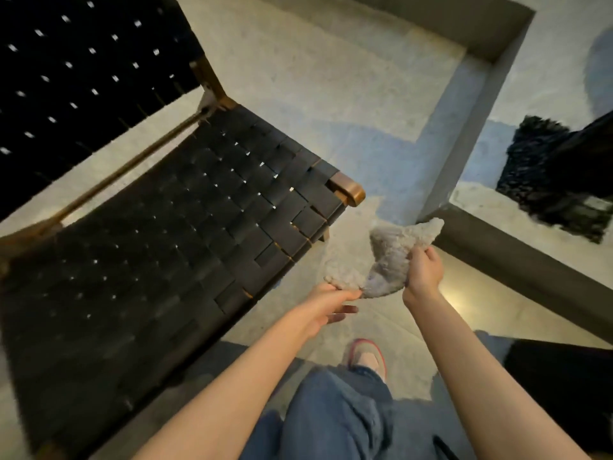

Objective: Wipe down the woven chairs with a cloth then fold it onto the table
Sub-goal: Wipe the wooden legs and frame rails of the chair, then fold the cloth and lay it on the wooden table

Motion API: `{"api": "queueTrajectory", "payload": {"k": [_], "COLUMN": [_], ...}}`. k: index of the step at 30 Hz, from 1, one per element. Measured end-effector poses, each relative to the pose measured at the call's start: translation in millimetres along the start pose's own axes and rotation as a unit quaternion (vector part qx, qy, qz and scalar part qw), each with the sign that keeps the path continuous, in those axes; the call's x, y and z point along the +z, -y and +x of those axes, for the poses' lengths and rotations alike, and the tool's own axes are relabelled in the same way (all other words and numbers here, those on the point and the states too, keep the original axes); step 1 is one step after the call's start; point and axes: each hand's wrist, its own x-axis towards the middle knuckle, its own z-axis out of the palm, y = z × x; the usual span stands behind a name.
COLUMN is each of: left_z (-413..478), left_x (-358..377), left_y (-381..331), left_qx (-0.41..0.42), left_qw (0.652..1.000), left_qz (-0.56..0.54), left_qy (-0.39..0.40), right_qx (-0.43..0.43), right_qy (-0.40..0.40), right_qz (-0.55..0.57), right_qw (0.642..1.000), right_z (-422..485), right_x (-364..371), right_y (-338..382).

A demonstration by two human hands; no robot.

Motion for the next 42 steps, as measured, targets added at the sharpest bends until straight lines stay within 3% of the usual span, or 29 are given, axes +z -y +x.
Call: {"api": "queueTrajectory", "payload": {"k": [7,11,14,18,22,24,28,35,38,42], "left_z": [-163.9,-252.4,-315.0,-380.2,-427.9,-444.8,-465.7,-490.1,-491.3,-489.9], "left_x": [-8.4,-27.1,-50.6,-73.9,-66.6,-56.0,-31.3,37.0,71.4,104.5], "left_y": [-48.9,-62.3,-65.4,-87.1,-112.5,-118.1,-131.9,-164.9,-167.3,-164.9], "left_qx": [0.019,0.026,0.089,0.220,0.283,0.308,0.360,0.403,0.418,0.412], "left_qw": [0.999,0.995,0.978,0.953,0.943,0.937,0.924,0.880,0.871,0.868], "left_qz": [-0.021,0.094,0.185,0.203,0.171,0.159,0.132,0.242,0.240,0.242], "left_qy": [0.019,0.003,-0.035,-0.047,0.026,0.048,0.009,0.062,0.098,0.134], "right_qx": [-0.086,-0.128,-0.159,-0.193,-0.187,-0.185,-0.191,-0.178,-0.174,-0.175], "right_qy": [0.159,0.229,0.261,0.308,0.351,0.353,0.353,0.355,0.319,0.196], "right_qz": [-0.030,-0.056,-0.055,-0.057,-0.051,-0.062,-0.064,0.028,0.037,0.039], "right_qw": [0.983,0.963,0.950,0.930,0.916,0.915,0.914,0.917,0.931,0.964], "right_z": [-131.6,-209.7,-273.9,-343.7,-391.2,-406.8,-425.0,-426.6,-427.4,-436.9], "right_x": [-28.8,-37.9,-51.2,-75.4,-103.4,-117.4,-147.4,-209.5,-235.5,-271.6], "right_y": [141.5,206.2,240.3,258.4,266.6,269.8,279.4,315.1,320.1,312.2]}}
